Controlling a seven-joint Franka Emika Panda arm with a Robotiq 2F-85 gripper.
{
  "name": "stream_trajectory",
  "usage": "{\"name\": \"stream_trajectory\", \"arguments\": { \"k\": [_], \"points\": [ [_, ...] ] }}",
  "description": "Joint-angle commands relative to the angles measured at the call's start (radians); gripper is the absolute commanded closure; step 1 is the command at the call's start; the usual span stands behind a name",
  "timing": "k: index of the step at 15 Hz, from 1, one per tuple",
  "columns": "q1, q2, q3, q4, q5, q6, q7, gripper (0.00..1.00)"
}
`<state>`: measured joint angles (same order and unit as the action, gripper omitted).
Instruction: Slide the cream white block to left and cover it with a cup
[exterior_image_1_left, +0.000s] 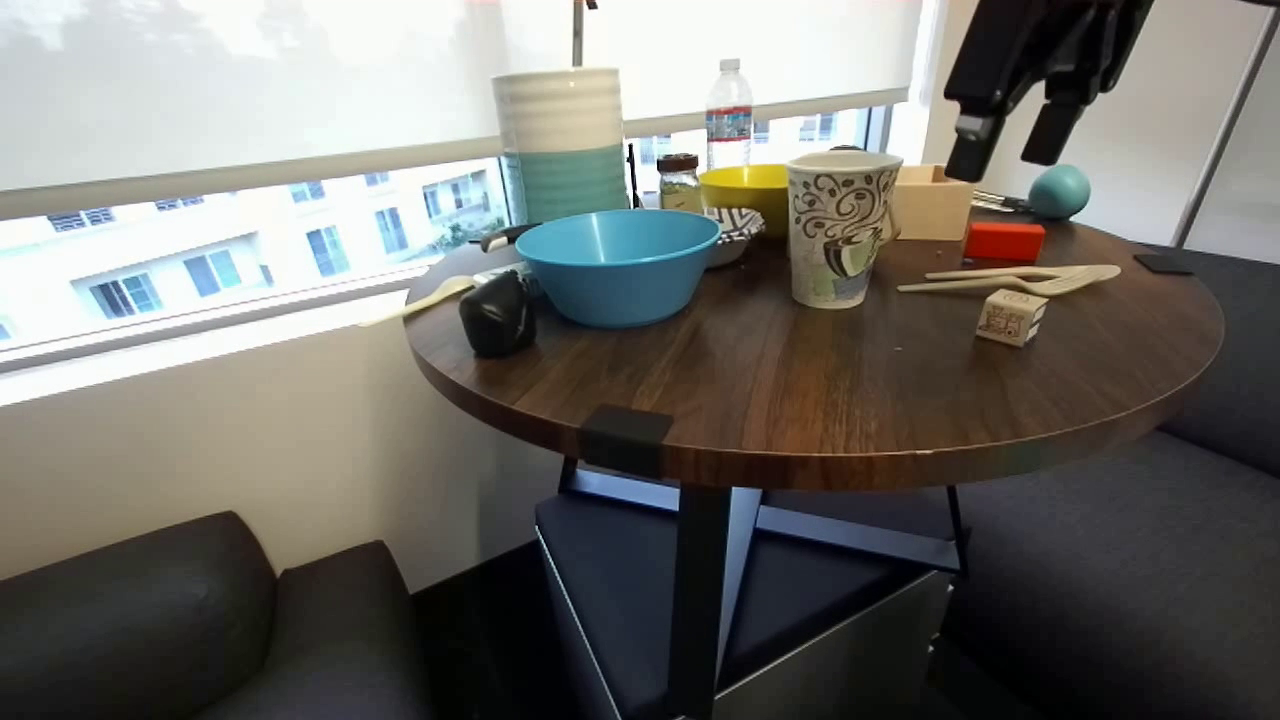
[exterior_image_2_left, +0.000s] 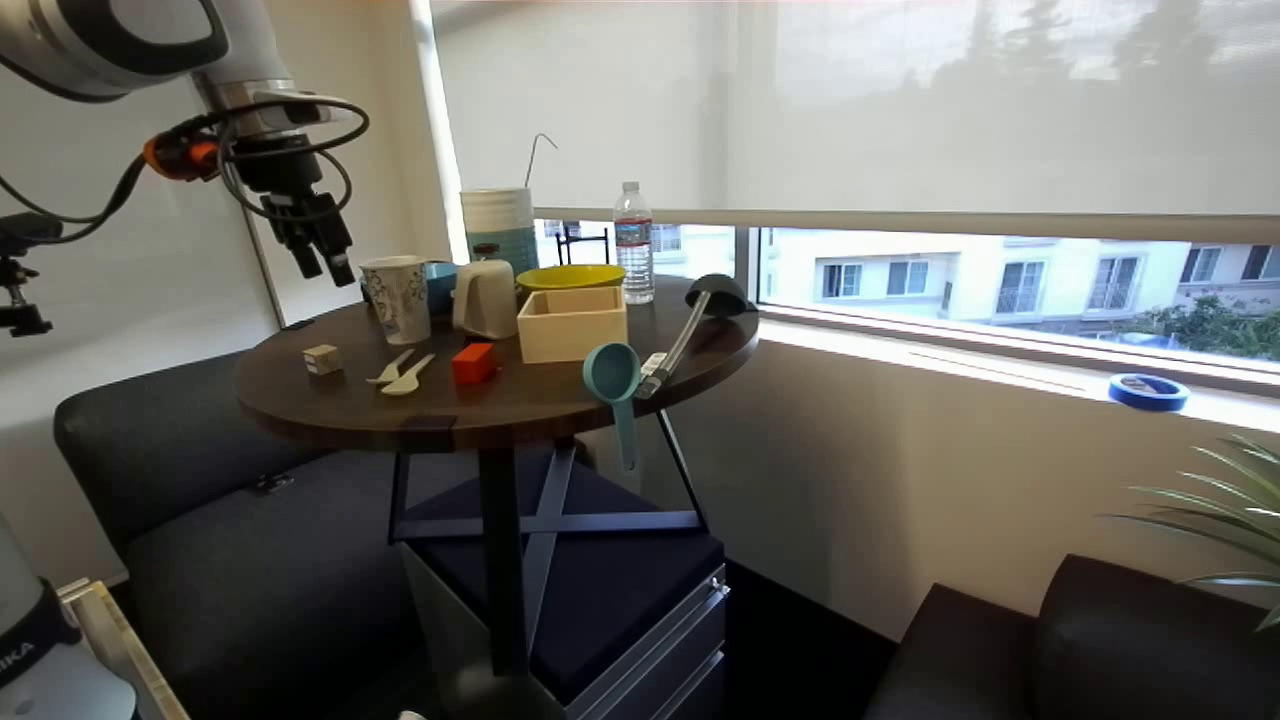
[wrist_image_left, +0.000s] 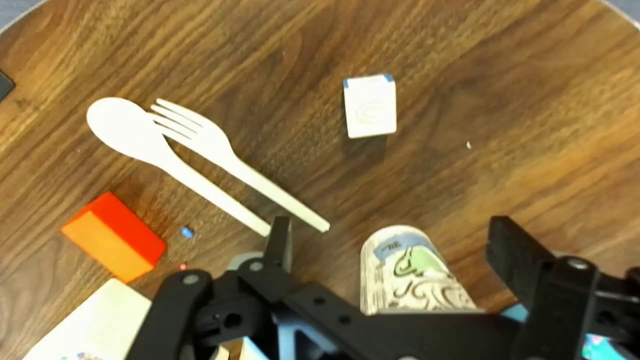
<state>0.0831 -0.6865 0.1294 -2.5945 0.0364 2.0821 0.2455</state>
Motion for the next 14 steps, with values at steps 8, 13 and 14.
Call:
{"name": "stream_trajectory", "arguments": {
  "k": [8, 13, 14],
  "points": [
    [-0.104, 0.055, 0.125, -0.003, -0.079, 0.301, 0.138, 0.00],
    [-0.103, 0.103, 0.151, -0.002, -0.115, 0.294, 0.162, 0.00],
    [-0.097, 0.108, 0.149, 0.001, -0.112, 0.289, 0.159, 0.00]
  ]
}}
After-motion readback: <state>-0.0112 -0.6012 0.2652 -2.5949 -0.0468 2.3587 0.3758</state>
